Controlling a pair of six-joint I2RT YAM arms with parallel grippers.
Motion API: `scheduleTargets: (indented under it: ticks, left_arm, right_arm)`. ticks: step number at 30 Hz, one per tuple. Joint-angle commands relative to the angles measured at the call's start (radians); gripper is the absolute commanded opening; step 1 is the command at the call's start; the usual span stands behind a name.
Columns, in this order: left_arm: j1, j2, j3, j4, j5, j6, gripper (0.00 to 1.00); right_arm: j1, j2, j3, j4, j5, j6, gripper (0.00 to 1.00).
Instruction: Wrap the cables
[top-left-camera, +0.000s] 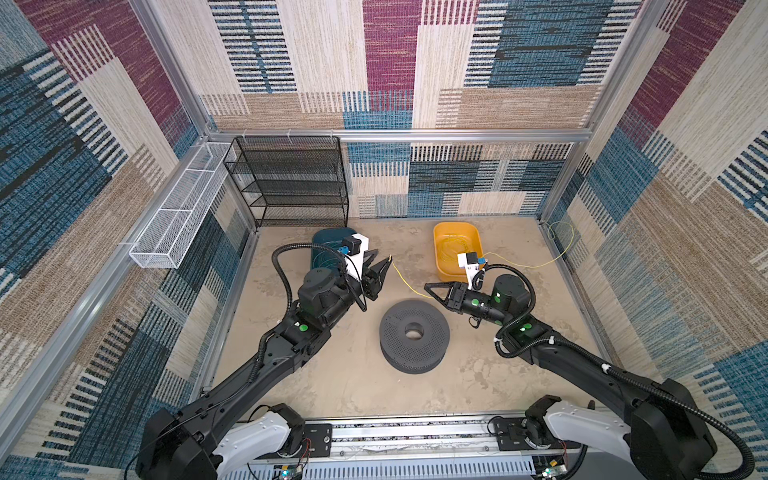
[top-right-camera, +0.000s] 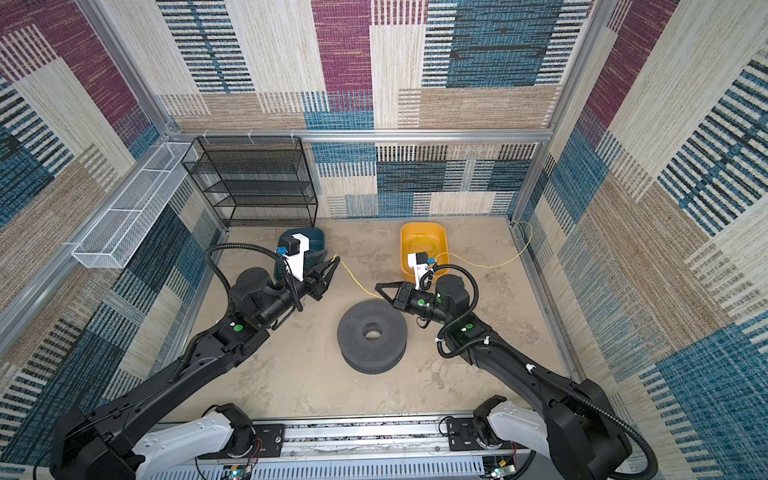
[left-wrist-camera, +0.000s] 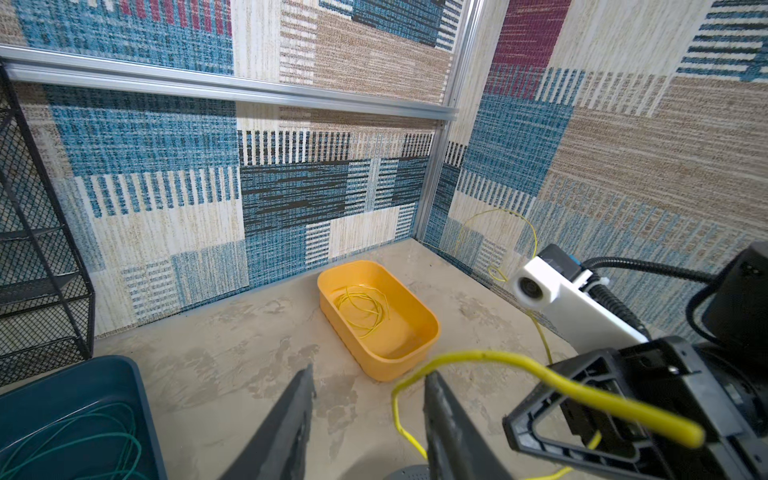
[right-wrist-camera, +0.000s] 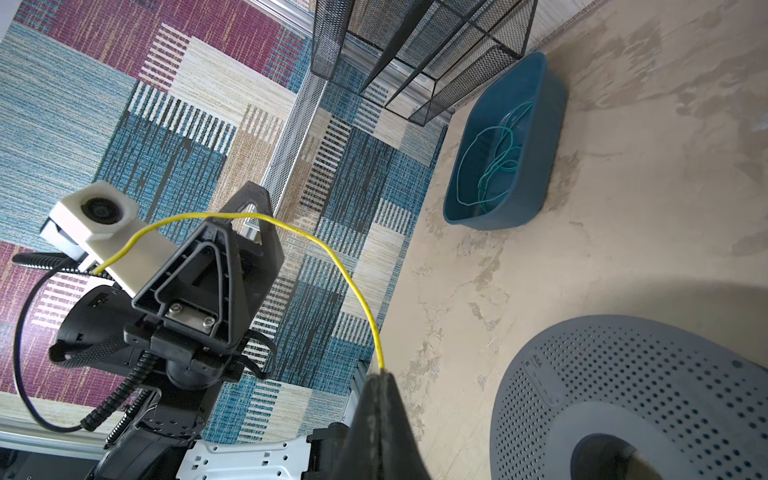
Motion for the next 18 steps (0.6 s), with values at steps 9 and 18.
scheduleTargets:
  ticks: [9, 18]
  left_arm:
    - [0.000, 0.022, 0.028, 0.046, 0.046, 0.026, 0.47]
    - [0.001, 0.005, 0.030, 0.037, 0.052, 0.032, 0.17]
  right_arm:
    - [0.001, -0.003, -0.001, 0.030, -0.010, 0.000, 0.00]
    - [0.000, 0.004, -0.001, 0.035, -0.010, 0.003, 0.00]
